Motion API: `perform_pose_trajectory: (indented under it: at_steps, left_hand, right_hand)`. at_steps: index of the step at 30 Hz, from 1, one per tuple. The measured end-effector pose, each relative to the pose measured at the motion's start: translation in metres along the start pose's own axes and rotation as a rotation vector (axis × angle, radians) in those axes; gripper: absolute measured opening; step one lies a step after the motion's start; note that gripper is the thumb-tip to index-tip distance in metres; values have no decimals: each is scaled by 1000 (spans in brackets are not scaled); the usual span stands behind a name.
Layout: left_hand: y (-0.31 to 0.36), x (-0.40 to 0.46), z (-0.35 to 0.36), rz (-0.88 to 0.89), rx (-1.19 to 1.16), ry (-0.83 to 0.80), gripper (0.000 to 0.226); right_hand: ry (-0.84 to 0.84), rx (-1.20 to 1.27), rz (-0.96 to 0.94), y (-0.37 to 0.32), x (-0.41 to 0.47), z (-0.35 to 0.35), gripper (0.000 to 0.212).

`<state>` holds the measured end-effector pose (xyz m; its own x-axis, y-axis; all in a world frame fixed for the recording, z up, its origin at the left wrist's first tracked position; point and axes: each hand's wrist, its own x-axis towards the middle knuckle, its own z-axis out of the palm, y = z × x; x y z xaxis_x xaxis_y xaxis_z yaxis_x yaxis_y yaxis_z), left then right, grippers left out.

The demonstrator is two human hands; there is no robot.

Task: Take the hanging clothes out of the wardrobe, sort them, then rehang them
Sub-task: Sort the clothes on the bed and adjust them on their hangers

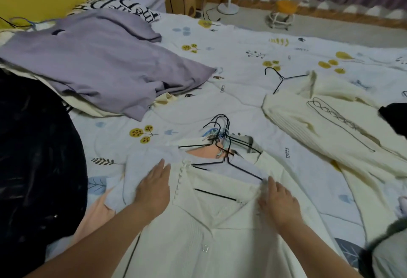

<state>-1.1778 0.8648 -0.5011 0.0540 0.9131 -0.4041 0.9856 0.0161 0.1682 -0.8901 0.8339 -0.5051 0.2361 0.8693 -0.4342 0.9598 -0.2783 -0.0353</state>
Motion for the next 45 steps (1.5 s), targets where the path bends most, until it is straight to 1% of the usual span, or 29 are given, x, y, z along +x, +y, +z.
perform_pose_trajectory:
  at_steps: [2, 4, 6, 9, 10, 11, 12, 13, 15, 18, 21, 22, 25, 27, 32, 35, 38, 42, 45]
  left_hand:
    - [-3, 17, 8, 23, 49, -17, 57]
    - [-1, 28, 9, 5, 63, 12, 53]
    - [3, 34, 8, -14, 68, 103, 44]
    - [6, 26, 2, 39, 78, 177, 29]
    - [5, 19, -1, 70, 33, 228, 24]
    - [4, 12, -5, 96, -23, 287, 19]
    - [2, 5, -11, 120, -67, 340, 14]
    - [-1, -3, -16, 147, -76, 387, 13]
    - [-4, -23, -30, 190, -31, 404, 19]
    - [-5, -55, -56, 195, -62, 407, 30]
    - [-6, -90, -83, 152, -90, 441, 24]
    - [-5, -104, -93, 148, -127, 454, 25]
    - [-1, -151, -121, 159, -255, 511, 22]
    - [2, -185, -137, 145, -306, 536, 25]
    - [17, -267, -173, 142, -324, 622, 25]
    - [26, -315, -189, 101, -349, 626, 20]
    - [35, -359, -204, 106, -371, 641, 22]
    - [48, -408, -225, 144, -401, 631, 16]
    - [64, -438, -240, 206, -398, 601, 20]
  right_hand:
    - [22, -9, 7, -1, 5, 7, 56]
    - [79, -55, 3, -2, 4, 12, 50]
    - [132, -21, 29, -2, 0, 14, 44]
    - [201, 96, 3, -2, -17, 6, 36]
    - [240, 116, -28, 0, -23, 3, 40]
    - [235, 147, -34, 2, -30, 0, 44]
    - [241, 165, -55, 3, -39, -7, 44]
    - [243, 208, -61, 2, -49, -16, 38]
    - [237, 348, -7, 5, -69, -31, 21]
    - [284, 471, -54, 9, -98, -48, 12]
    - [331, 479, -88, 10, -130, -77, 24]
    - [342, 480, -90, 10, -142, -87, 25]
    - [379, 448, -135, 15, -180, -111, 20]
    - [411, 443, -163, 19, -207, -123, 19]
    - [500, 518, -223, 33, -272, -147, 22]
    - [553, 551, -293, 44, -307, -161, 21]
    - [634, 570, -343, 57, -342, -180, 20]
    - [772, 622, -432, 76, -385, -206, 17]
    - [862, 603, -484, 95, -414, -225, 18]
